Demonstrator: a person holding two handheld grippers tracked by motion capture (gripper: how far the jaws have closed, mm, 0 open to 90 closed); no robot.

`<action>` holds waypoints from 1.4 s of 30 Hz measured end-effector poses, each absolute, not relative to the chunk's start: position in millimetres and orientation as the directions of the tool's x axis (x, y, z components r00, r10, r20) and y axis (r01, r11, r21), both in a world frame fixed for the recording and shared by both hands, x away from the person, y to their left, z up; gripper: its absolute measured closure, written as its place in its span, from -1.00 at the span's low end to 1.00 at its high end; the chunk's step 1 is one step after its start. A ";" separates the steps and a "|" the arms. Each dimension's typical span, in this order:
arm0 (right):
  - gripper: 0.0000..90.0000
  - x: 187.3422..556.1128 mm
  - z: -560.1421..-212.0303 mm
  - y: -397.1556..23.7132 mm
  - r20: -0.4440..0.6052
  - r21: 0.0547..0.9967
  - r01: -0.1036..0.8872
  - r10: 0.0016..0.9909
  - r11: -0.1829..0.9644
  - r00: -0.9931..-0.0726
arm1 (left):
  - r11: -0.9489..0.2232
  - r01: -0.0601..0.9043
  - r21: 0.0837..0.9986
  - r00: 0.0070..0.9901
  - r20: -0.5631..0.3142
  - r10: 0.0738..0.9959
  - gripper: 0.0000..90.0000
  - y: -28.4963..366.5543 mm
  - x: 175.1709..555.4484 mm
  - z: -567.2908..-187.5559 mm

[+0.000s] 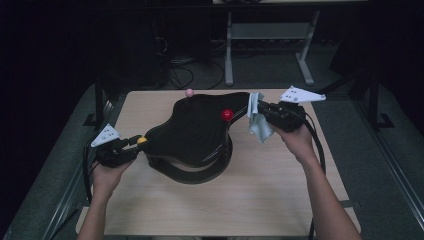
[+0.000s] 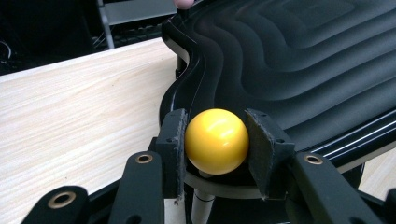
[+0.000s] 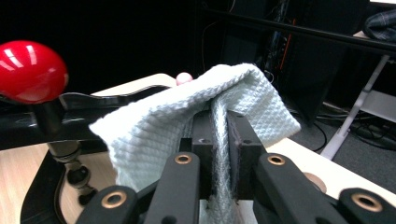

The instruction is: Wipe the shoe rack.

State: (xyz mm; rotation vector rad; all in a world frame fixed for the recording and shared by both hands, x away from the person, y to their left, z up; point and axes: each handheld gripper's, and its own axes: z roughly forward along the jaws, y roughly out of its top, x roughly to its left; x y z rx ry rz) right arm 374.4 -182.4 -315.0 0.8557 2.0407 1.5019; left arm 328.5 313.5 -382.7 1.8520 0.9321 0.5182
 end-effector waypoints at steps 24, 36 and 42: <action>0.83 364.4 -320.9 -167.0 -0.032 0.957 0.177 0.692 0.228 -0.721 | -0.236 0.375 0.896 0.612 -0.048 0.790 0.34 315.2 330.2 -383.5; 0.83 351.6 -349.2 -155.1 0.021 0.963 0.197 0.677 0.184 -0.736 | -0.228 0.376 0.898 0.607 -0.053 0.793 0.34 315.3 331.3 -384.0; 0.83 349.2 -379.2 -130.5 0.026 0.939 0.246 0.663 0.241 -0.748 | -0.225 0.378 0.898 0.606 -0.057 0.793 0.34 315.4 331.3 -384.0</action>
